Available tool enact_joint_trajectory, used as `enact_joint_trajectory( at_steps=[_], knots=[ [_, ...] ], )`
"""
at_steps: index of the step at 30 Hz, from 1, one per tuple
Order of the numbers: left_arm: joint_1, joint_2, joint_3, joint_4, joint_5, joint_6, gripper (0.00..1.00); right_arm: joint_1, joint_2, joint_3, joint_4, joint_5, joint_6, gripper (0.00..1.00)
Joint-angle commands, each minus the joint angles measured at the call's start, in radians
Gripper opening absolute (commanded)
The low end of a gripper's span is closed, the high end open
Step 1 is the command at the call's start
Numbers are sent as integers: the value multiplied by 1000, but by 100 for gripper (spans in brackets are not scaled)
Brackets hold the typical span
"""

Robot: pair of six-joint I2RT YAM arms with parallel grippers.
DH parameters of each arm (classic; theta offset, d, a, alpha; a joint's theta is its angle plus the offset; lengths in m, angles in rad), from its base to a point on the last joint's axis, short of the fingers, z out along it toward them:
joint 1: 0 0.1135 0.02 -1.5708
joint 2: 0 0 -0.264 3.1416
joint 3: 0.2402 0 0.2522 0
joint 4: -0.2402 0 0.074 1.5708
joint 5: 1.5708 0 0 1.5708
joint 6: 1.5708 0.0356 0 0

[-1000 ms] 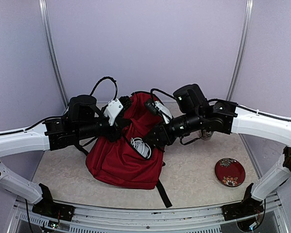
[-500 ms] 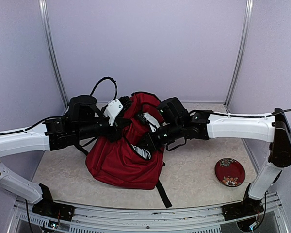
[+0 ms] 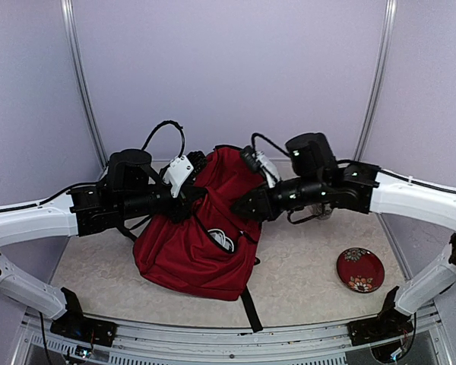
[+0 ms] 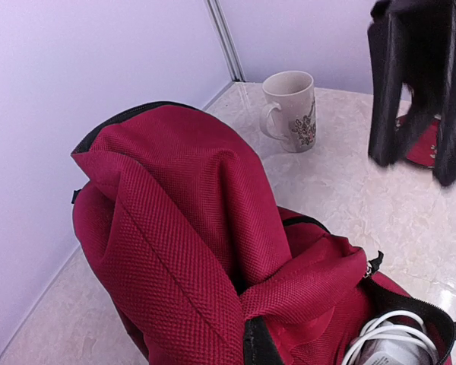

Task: Pack the student bag
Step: Adjust the charger in the lower front pocket of the bag, then grab the lower front pocket of the student bag.

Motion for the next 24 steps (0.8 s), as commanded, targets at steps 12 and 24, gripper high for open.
enact_joint_trajectory(
  at_steps=[12, 24],
  knots=[
    [-10, -9, 75, 172, 30, -6, 0, -112, 32, -272, 91, -133, 4, 67],
    [-11, -15, 69, 172, 14, 8, 0, -112, 48, -282, 219, -250, 3, 0]
  ],
)
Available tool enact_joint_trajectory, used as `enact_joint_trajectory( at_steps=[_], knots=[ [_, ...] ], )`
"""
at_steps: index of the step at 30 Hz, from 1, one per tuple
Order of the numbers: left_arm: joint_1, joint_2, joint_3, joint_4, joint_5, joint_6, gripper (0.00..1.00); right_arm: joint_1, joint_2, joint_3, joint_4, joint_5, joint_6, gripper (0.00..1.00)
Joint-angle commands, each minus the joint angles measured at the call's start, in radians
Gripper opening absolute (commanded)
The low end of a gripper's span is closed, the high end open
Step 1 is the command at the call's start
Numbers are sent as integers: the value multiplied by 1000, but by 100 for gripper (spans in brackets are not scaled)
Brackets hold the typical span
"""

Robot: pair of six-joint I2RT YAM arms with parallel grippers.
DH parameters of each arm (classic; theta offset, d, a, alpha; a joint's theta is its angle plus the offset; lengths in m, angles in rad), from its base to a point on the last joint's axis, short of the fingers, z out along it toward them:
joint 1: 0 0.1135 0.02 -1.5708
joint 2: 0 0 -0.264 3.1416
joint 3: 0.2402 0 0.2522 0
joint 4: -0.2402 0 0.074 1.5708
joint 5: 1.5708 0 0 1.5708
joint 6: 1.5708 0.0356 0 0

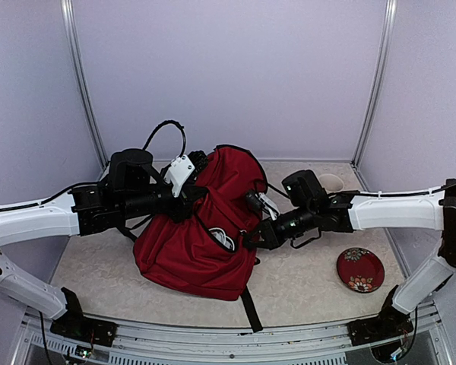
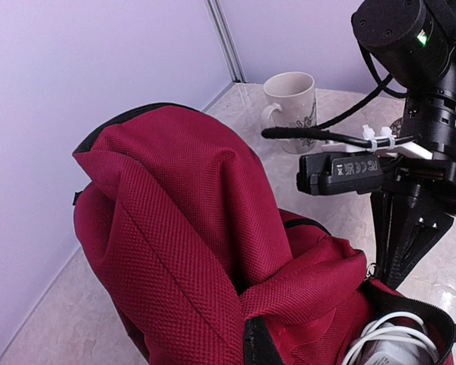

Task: Pack the student bag
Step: Grab the lower front pocket of the student bag.

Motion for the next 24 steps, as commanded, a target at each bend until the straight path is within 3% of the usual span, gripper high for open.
enact_joint_trajectory(
  at_steps=[1, 6, 10, 13, 16, 19, 22, 24],
  knots=[
    [-11, -23, 64, 164, 13, 6, 0, 1, -64, 7, -2, 30, -9, 0],
    [-13, 2, 102, 148, -36, -32, 0, -65, -126, 97, -188, 167, -7, 0],
    [-12, 32, 184, 40, -67, -220, 0, -111, -125, 216, -327, 243, -68, 0],
    [-21, 9, 84, 117, -19, -427, 0, -114, -54, 339, -448, 309, -159, 0],
    [-48, -36, -60, 291, 30, -556, 0, -117, 48, 470, -503, 358, -218, 0],
    [-82, -60, -125, 380, 28, -633, 0, -116, 174, 644, -547, 345, -257, 0],
    [-124, -40, -132, 335, 30, -634, 0, -102, 271, 772, -572, 316, -286, 0],
    [-165, -25, -150, 278, 63, -589, 16, -92, 288, 766, -542, 309, -309, 0]
  ],
)
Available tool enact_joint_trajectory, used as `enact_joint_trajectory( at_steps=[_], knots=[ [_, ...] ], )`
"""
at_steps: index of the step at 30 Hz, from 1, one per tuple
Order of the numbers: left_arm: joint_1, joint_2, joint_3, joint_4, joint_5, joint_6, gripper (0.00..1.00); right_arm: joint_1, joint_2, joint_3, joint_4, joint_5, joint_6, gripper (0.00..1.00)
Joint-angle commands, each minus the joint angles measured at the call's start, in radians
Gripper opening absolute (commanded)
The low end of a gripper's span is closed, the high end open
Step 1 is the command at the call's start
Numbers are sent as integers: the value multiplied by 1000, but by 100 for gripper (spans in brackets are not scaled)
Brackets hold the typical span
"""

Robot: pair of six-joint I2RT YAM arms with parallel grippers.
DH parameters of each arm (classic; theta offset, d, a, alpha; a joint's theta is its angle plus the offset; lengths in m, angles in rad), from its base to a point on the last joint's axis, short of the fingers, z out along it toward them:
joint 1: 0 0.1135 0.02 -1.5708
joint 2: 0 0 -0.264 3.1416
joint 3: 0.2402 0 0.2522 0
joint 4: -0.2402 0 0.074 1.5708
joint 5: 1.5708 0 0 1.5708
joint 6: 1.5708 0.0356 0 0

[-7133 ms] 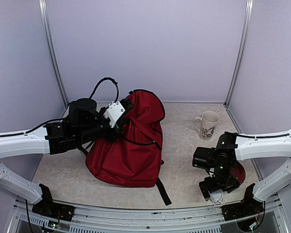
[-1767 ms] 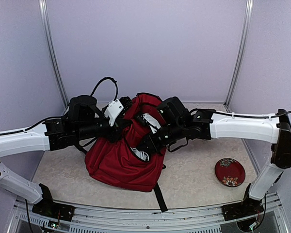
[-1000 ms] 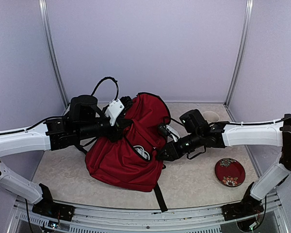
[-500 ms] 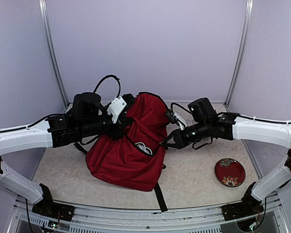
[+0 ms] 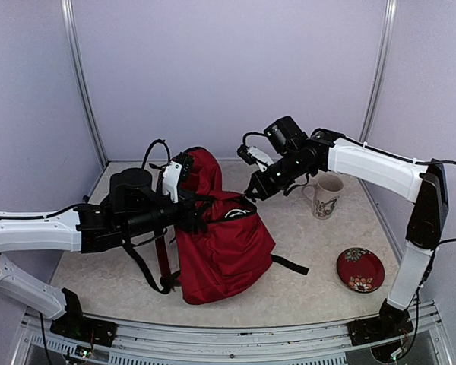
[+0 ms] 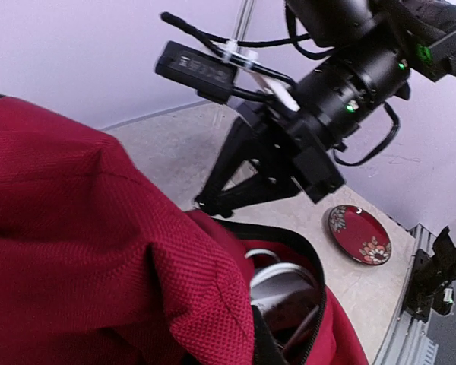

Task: Pack the student bag
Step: Grab the lower front pocket of the student bag, then adjust the student bag at the center of the board.

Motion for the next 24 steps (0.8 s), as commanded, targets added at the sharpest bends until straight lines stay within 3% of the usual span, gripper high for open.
enact_joint_trajectory(
  at_steps=[1, 5, 10, 14, 17, 19, 24],
  knots=[
    [-116, -1, -21, 44, 133, 2, 27, 8, 29, 65, 83, 10, -84, 0],
    [-203, -35, -48, -127, 174, 104, 66, 8, 49, 64, 63, 35, -124, 0],
    [-207, -154, 52, -409, 113, 236, 84, 24, 9, -5, 93, 15, -146, 0],
    [-205, -244, 174, -449, 161, 318, 98, 56, -20, -65, 119, 23, -173, 0],
    [-185, -266, 172, -329, 198, 343, 99, 86, -36, -85, 139, 20, -195, 0],
    [-110, -240, 190, -300, 226, 309, 99, 106, -50, -85, 144, 36, -211, 0],
    [268, -56, 297, -320, 221, 135, 96, 122, -77, -62, 159, 54, -244, 0]
  ],
)
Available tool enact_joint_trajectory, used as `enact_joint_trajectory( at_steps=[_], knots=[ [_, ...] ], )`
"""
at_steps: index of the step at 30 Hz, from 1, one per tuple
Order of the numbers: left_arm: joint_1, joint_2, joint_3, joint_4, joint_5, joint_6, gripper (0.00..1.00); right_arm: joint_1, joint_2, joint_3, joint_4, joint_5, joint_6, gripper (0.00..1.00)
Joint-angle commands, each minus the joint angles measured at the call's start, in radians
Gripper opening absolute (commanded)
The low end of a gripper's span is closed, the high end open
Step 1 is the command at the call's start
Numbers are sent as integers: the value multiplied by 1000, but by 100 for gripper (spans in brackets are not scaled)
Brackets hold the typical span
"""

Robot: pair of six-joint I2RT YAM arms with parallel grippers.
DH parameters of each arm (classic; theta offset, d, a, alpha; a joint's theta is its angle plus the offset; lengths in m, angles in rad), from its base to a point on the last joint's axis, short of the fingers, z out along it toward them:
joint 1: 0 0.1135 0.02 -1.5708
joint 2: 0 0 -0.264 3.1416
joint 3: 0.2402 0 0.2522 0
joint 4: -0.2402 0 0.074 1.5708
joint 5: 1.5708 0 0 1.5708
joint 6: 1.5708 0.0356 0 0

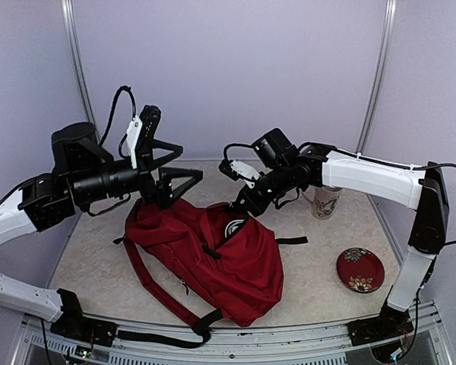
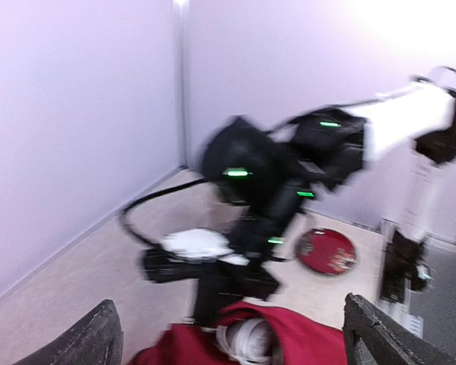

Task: Pack the student bag
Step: Adjust the student bag at the center of the board.

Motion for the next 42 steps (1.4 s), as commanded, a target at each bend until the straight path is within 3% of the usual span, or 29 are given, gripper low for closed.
enact_joint_trajectory(
  at_steps=[1, 4, 8, 11, 16, 20, 26, 31, 37, 42],
  knots=[
    [282, 196, 67, -24, -64, -149, 94, 14, -71, 33, 45, 22, -47, 0],
    [415, 342, 82, -71, -145, -238, 85, 14, -62, 82, 29, 81, -51, 0],
    [418, 412, -30, 9, -101, -270, 76, -3, 19, 225, -56, 222, -46, 0],
    [359, 416, -96, 52, -108, -305, 71, -14, 80, 328, -82, 275, -61, 0],
    [214, 412, -191, 8, -269, -318, 64, -22, 170, 463, -78, 334, -75, 0],
    [150, 359, -317, 65, -173, -423, 59, -22, 218, 520, -68, 355, -99, 0],
    [-41, 355, -427, 288, -1, -473, 58, -18, 227, 544, 14, 299, -160, 0],
    [-56, 293, -381, 346, 79, -394, 62, 43, 110, 367, 98, 263, -256, 0],
    [112, 235, -228, 208, 130, -278, 89, 110, -153, -66, 337, 270, -333, 0],
    [155, 346, -204, 216, 94, -101, 90, 111, -280, -201, 423, 240, -314, 0]
  ],
)
